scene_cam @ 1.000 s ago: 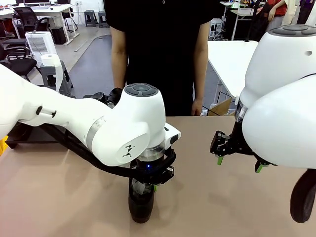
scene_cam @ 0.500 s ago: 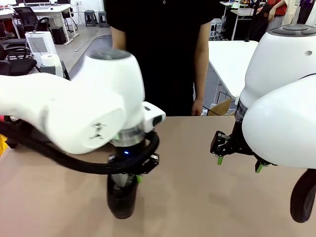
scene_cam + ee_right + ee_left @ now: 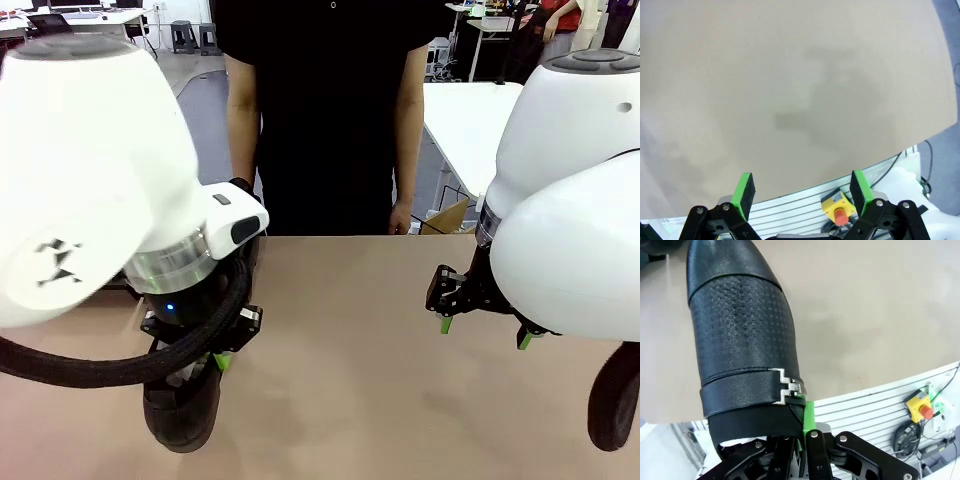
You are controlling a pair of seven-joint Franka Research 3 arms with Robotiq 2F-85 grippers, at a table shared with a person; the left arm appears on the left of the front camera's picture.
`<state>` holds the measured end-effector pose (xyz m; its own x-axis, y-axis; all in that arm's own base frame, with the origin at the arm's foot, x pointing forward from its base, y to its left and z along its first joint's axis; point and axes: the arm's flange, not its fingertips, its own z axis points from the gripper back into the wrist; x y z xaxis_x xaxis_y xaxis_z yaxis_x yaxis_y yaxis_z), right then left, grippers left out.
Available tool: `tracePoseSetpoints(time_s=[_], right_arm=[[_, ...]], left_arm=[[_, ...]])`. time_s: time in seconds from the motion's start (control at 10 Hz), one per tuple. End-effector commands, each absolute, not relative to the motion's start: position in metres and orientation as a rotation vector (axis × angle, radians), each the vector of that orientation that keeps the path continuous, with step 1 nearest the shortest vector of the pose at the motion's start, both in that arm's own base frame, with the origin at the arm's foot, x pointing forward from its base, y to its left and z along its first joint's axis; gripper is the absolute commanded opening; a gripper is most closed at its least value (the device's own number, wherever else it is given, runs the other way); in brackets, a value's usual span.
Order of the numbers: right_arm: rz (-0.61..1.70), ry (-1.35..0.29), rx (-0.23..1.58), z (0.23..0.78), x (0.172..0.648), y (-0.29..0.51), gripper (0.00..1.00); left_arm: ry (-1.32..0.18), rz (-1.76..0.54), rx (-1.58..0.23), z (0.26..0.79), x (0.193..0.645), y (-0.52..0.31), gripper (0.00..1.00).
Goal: Organize the shoes by placing them on the stand.
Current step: Place the Shoe from the middle of the table onto the Shoes Stand.
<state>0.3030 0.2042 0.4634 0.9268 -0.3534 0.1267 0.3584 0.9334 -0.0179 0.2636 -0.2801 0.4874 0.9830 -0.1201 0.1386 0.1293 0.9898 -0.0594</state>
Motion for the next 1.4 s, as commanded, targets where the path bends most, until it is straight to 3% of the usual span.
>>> tracePoseSetpoints(time_s=[0.0, 0.1, 0.3, 0.5, 1.0, 1.3], right_arm=[[-0.343, -0.121, -0.045, 0.469, 0.307, 0.202, 1.0], [-0.343, -0.121, -0.045, 0.469, 0.307, 0.202, 1.0], [-0.343, -0.121, -0.045, 0.469, 0.307, 0.202, 1.0], [-0.343, -0.121, -0.045, 0.469, 0.307, 0.202, 1.0], [-0.343, -0.121, -0.045, 0.469, 0.307, 0.202, 1.0], [-0.343, -0.121, -0.045, 0.469, 0.307, 0.202, 1.0]], left_arm=[[-0.118, -0.121, -0.075, 0.48, 0.275, -0.296, 0.0], [-0.135, -0.126, -0.068, 0.487, 0.264, -0.28, 0.0], [-0.335, -0.118, 0.014, 0.508, 0.27, -0.238, 0.0], [-0.447, -0.147, -0.031, 0.532, 0.276, -0.2, 0.0], [-0.606, -0.141, -0.03, 0.547, 0.356, -0.109, 0.0], [-0.586, -0.185, 0.038, 0.557, 0.395, -0.079, 0.0]])
